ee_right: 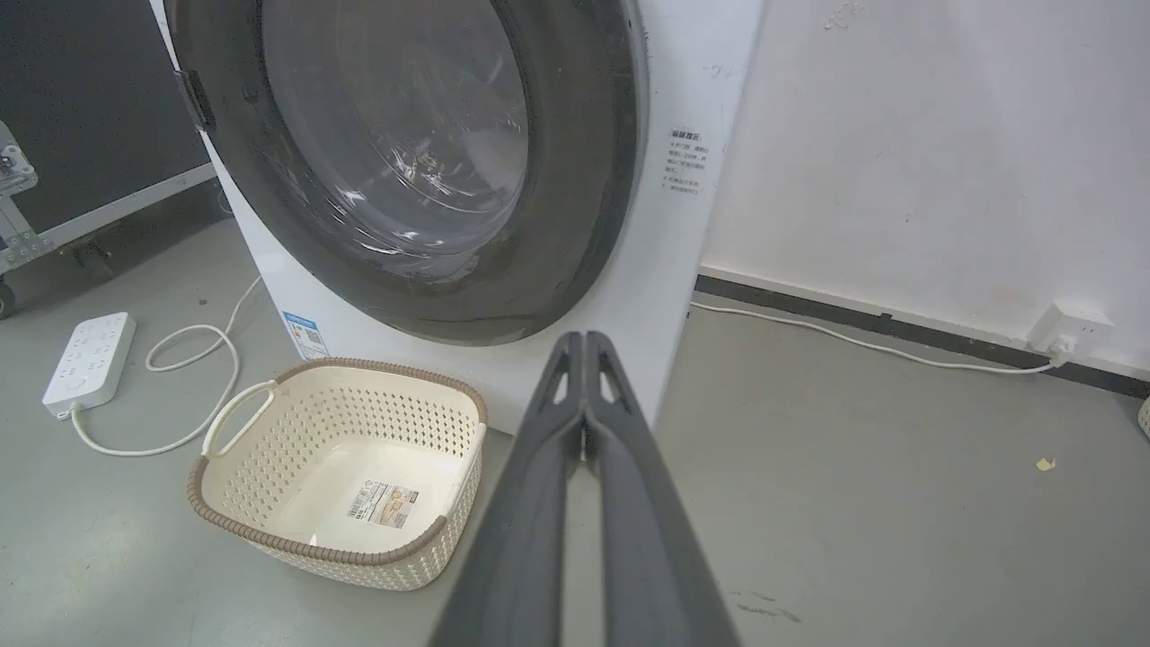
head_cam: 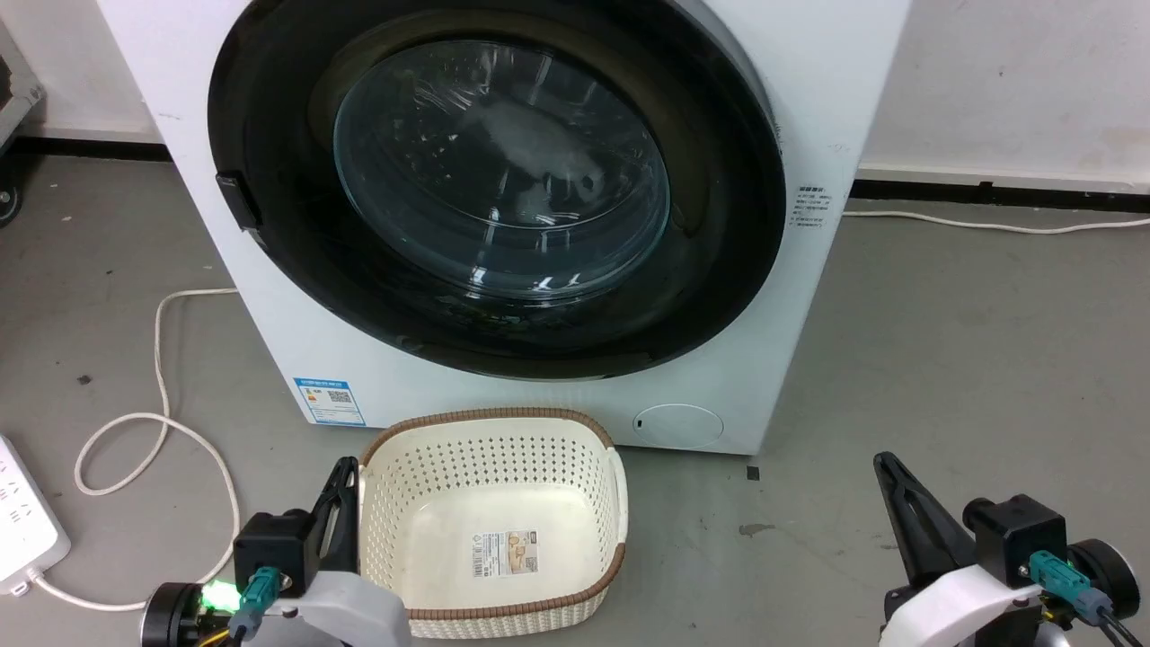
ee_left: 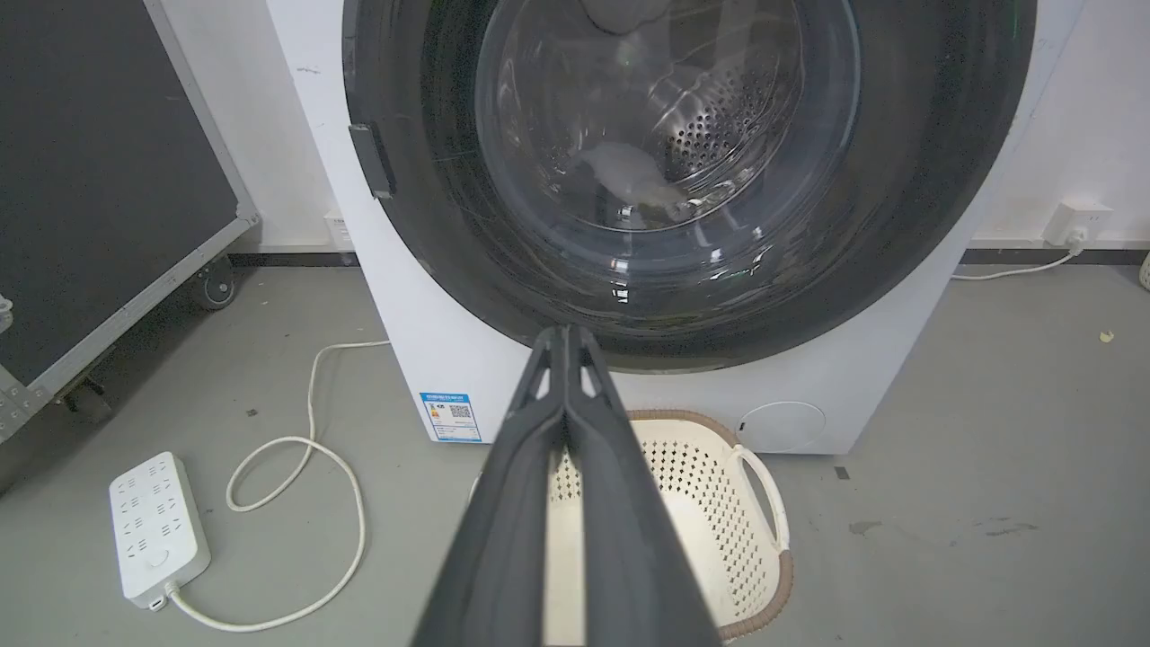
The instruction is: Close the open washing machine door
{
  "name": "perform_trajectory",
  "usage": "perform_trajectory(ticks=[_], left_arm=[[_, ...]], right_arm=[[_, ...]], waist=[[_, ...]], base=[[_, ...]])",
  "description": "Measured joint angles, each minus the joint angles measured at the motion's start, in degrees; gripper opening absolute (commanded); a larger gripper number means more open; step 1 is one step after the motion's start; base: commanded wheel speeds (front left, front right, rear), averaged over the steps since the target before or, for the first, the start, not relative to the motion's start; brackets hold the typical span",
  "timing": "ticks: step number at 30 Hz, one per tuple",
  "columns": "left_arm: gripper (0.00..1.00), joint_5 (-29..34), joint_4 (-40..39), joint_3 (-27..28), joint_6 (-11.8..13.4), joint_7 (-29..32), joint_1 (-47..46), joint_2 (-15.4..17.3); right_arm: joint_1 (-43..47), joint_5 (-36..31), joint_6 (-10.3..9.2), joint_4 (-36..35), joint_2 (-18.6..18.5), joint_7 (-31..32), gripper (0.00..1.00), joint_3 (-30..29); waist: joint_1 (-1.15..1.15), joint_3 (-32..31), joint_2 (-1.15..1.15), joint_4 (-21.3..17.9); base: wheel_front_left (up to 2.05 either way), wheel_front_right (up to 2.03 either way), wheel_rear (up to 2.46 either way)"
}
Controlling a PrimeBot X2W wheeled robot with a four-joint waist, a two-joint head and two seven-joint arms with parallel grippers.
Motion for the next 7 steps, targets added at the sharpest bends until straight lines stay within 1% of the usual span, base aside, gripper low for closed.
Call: perform_trajectory(ticks=[7], left_arm=[[0.00, 0.4, -0.2, 0.2, 0.3, 0.4, -0.2, 0.0]], right_arm=[[0.0, 0.0, 0.00, -0.3, 0.0, 0.3, 0.00, 0.1]], waist=[[0.00, 0.0, 0.00, 0.0]], base=[[0.00, 0.00, 0.00]])
